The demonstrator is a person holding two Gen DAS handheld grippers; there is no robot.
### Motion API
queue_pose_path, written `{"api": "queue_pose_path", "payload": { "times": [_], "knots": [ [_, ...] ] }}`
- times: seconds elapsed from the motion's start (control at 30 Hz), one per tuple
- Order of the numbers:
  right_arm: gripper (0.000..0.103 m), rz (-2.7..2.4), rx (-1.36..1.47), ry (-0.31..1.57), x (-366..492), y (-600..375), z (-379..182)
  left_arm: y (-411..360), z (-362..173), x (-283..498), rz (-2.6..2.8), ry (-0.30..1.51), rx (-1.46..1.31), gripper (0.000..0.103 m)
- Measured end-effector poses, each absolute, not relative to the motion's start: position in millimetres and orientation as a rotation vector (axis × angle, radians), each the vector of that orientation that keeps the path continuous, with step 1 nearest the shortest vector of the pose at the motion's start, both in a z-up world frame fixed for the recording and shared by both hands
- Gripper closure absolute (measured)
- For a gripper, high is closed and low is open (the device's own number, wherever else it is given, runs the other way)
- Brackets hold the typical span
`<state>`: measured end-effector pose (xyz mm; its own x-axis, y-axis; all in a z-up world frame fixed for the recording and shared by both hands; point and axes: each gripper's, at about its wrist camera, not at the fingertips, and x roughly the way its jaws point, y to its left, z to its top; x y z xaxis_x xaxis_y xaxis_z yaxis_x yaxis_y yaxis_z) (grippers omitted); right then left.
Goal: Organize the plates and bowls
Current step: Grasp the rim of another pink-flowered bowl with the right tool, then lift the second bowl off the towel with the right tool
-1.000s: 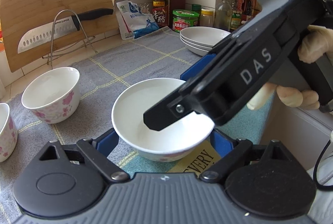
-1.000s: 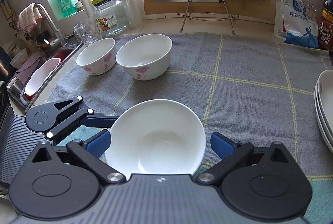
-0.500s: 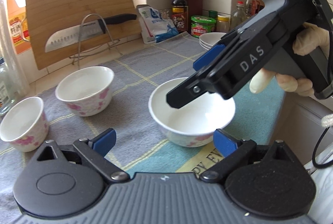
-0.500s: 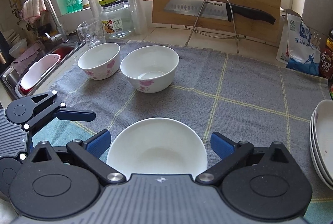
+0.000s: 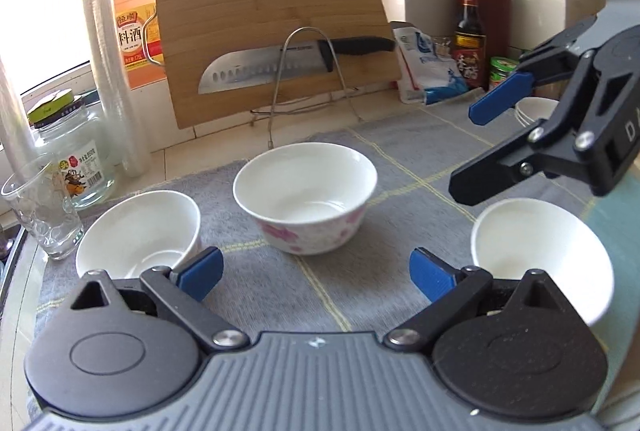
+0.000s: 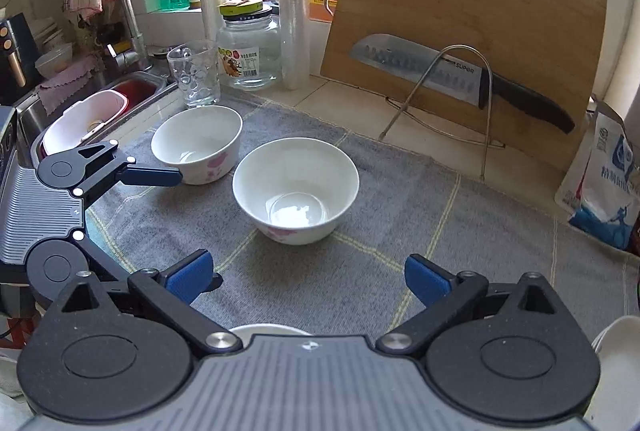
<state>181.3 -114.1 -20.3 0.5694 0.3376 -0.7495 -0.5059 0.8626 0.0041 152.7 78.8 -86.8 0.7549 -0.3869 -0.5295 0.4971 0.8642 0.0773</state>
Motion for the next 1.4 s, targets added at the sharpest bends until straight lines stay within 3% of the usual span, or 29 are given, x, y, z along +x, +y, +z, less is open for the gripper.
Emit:
{"api": "queue_pose_path", "payload": {
  "times": [0.73, 1.4],
  "knots": [
    [0.004, 0.613, -0.2, 0.913, 274, -89, -46, 57, -98, 198, -0.463, 0.564, 0.166, 0.006],
    [0.024, 0.654, -0.163, 0.988, 306, -79, -68, 60, -102, 209, -0.467, 0.585, 0.149, 0.015]
  ]
}}
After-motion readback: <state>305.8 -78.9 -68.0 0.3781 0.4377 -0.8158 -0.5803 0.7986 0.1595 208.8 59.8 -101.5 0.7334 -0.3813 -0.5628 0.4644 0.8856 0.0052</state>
